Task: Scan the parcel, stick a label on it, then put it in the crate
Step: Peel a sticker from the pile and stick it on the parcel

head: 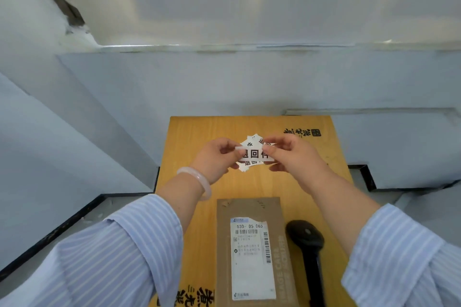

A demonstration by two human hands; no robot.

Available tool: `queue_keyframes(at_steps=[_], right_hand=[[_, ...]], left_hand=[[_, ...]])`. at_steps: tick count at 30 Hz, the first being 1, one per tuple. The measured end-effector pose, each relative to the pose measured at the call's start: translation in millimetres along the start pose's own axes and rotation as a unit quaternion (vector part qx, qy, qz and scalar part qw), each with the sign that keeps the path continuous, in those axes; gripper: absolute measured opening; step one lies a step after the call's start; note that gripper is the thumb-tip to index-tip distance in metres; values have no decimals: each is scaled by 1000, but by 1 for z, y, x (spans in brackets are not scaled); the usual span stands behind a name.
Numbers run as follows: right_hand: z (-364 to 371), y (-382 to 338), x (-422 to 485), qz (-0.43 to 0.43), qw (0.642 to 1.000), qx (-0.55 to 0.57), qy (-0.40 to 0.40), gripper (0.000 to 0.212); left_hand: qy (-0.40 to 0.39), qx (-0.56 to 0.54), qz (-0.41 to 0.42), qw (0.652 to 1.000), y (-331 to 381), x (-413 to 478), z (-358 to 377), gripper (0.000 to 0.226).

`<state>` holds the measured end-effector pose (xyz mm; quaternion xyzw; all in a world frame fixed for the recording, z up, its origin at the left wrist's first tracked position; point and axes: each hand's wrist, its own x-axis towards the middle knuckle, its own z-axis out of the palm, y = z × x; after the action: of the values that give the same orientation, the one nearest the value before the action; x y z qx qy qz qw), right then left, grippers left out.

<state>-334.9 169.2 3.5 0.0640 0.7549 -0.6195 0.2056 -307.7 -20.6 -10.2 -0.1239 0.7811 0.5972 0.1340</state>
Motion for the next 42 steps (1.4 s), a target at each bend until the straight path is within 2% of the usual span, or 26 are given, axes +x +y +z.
queue_keyframes(at_steps=[3,10,19,34,42], right_hand=[[-1,-17,-24,-17,999,14,33,3],[-14,-53,-78,-106,991,-28,71,4],[-27,-66,-124,-156,985,-56,49,3],[-36,-64,-162,-182,979,-72,48,10],[-42,-62,-168,-184,979,-70,60,11]], left_hand=[[10,-18,11,1000,21,-21,-4,7],[18,-70,22,997,62,-76,-9,9],[27,-36,57,997,86,-127,-7,12],[18,3,71,997,88,-162,3,13],[14,-23,61,998,89,-167,10,11]])
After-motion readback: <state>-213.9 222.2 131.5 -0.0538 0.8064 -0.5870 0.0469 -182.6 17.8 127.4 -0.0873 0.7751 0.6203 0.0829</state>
